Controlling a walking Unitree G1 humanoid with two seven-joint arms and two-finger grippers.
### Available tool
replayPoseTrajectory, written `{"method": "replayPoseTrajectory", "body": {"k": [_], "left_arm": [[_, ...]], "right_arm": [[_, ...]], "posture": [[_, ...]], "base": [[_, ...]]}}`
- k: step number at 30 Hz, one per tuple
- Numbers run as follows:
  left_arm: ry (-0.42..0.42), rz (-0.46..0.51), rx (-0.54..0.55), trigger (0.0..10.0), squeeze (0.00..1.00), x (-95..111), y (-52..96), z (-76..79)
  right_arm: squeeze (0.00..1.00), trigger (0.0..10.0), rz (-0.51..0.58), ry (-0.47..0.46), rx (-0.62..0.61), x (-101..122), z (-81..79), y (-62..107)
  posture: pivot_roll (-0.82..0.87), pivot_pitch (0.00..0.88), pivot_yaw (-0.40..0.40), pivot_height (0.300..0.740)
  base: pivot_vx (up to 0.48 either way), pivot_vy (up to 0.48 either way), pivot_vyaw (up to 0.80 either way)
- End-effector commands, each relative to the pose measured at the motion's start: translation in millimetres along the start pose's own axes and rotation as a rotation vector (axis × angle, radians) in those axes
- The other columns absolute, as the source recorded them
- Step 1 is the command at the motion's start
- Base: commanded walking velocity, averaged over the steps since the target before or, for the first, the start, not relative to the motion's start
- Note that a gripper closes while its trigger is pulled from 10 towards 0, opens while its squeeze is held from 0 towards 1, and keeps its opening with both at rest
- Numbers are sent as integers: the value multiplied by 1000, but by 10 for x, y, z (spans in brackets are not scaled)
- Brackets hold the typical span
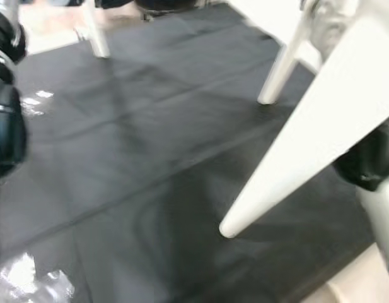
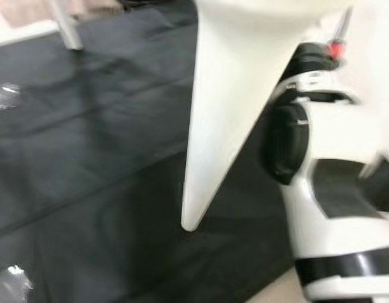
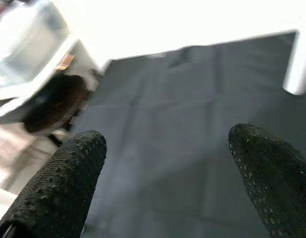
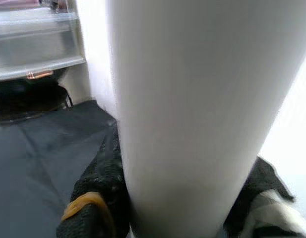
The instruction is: Building children table
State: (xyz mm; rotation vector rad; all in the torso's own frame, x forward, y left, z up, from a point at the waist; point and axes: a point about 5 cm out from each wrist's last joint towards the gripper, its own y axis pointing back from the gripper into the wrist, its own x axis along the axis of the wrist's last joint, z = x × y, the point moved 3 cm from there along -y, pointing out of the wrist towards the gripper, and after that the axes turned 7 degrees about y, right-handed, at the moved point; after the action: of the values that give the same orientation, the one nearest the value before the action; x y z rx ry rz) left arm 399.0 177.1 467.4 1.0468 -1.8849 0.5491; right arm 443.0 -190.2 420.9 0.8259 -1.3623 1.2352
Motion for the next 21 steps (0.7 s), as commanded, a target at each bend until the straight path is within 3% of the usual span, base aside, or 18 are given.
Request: {"method": "replayPoseTrajectory", "body": {"k": [1,6,7,15,17,21], "left_arm": [[-11,-17,-51,10000,0,-50,20,27],[-11,-37,-133,10000,0,-156,-1,109],[-1,-43,-150,10000,0,-193,1,122],[31,-54,-182,10000,0,-273,0,152],[-7,-81,-241,10000,0,-433,-45,250],[-44,-55,-229,10000,0,-661,-72,306]], "right_arm": [[1000,10000,-100,73,53,-320,-148,14],[996,10000,-111,107,81,-378,-208,23],[0,10000,-112,140,103,-388,-240,28],[0,10000,-124,140,125,-431,-281,36],[0,10000,-154,166,186,-561,-356,57],[0,10000,-179,160,206,-677,-363,69]], "posture": [[48,168,-53,740],[44,176,-58,740],[40,179,-60,740],[34,185,-63,740],[34,186,-66,740],[45,195,-75,740]], "base": [[0,0,0],[0,0,0],[0,0,0],[0,0,0],[0,0,0],[0,0,0]]}}
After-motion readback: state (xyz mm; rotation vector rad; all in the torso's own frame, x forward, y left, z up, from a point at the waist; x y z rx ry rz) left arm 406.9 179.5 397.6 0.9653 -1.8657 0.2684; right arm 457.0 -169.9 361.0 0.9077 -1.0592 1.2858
